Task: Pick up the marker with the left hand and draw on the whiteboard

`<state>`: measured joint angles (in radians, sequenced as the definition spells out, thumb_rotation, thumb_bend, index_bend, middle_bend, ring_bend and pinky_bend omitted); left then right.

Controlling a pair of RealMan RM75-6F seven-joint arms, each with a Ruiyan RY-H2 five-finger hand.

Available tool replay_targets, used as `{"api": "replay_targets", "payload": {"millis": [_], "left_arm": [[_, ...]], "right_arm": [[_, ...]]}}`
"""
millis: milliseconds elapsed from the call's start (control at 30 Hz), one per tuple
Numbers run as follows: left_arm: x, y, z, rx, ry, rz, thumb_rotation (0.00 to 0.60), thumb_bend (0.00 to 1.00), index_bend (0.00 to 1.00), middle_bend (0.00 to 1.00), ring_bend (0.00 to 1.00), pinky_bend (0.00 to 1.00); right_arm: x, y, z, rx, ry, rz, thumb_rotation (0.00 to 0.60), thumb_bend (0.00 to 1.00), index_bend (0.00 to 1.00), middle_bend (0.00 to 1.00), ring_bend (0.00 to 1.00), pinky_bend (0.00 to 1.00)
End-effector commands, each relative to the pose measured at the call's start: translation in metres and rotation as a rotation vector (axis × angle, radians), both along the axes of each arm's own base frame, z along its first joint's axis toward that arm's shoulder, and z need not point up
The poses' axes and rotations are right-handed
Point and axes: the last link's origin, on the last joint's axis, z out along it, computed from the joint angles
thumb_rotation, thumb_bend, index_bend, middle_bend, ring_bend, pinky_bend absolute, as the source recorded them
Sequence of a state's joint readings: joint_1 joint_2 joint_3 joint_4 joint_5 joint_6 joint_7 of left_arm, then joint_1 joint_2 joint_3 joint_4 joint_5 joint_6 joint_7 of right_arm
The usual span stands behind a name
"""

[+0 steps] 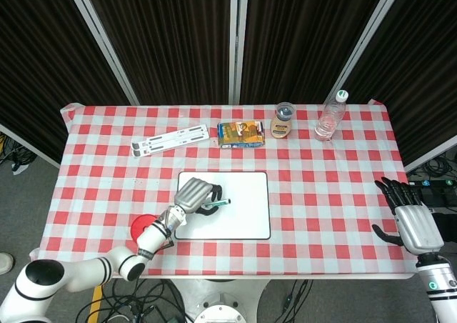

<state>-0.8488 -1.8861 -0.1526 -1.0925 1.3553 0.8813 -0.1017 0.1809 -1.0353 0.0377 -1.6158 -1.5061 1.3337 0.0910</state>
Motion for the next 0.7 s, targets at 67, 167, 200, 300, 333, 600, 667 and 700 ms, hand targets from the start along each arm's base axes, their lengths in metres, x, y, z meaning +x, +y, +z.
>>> {"api": "replay_targets", "payload": {"millis": [67,167,200,300,333,600,667,700], "left_arm": [[0.016,-0.002,-0.010,-0.016,-0.014,-0.024,0.600,0.38,0.59,0.60,0.72,0.89],[0.029,-0.002,-0.009,-0.001,-0.031,-0.054,0.600,0.38,0.59,0.60,0.72,0.89],[0.031,-0.002,-0.007,0.007,-0.036,-0.062,0.600,0.38,0.59,0.60,0.72,0.89],[0.034,-0.002,0.004,0.028,-0.043,-0.080,0.600,0.38,0.59,0.60,0.71,0.89],[0.032,-0.002,0.009,0.033,-0.038,-0.083,0.600,0.38,0.59,0.60,0.71,0.89],[0.003,-0.008,0.024,0.029,0.010,-0.028,0.600,0.38,0.59,0.59,0.71,0.89],[-0.004,-0.009,0.023,0.025,0.018,-0.012,0.600,0.38,0.59,0.59,0.71,0.89],[-0.007,-0.010,0.023,0.024,0.020,-0.006,0.600,0.38,0.59,0.59,0.72,0.89]], "right_arm": [[-0.002,0.001,0.003,-0.010,0.002,-0.007,0.600,0.17,0.00,0.03,0.00,0.00],[-0.003,0.002,0.006,-0.018,0.001,-0.007,0.600,0.17,0.00,0.03,0.00,0.00],[-0.003,0.002,0.007,-0.019,0.001,-0.007,0.600,0.17,0.00,0.03,0.00,0.00],[-0.003,0.001,0.007,-0.019,-0.002,-0.003,0.600,0.17,0.00,0.03,0.00,0.00],[-0.003,0.001,0.007,-0.017,-0.003,-0.001,0.600,0.17,0.00,0.03,0.00,0.00],[0.000,-0.003,0.000,0.006,-0.012,0.019,0.600,0.17,0.00,0.03,0.00,0.00],[0.002,-0.003,-0.001,0.008,-0.011,0.024,0.600,0.17,0.00,0.03,0.00,0.00],[0.002,-0.003,-0.001,0.008,-0.010,0.025,0.600,0.17,0.00,0.03,0.00,0.00]]}}
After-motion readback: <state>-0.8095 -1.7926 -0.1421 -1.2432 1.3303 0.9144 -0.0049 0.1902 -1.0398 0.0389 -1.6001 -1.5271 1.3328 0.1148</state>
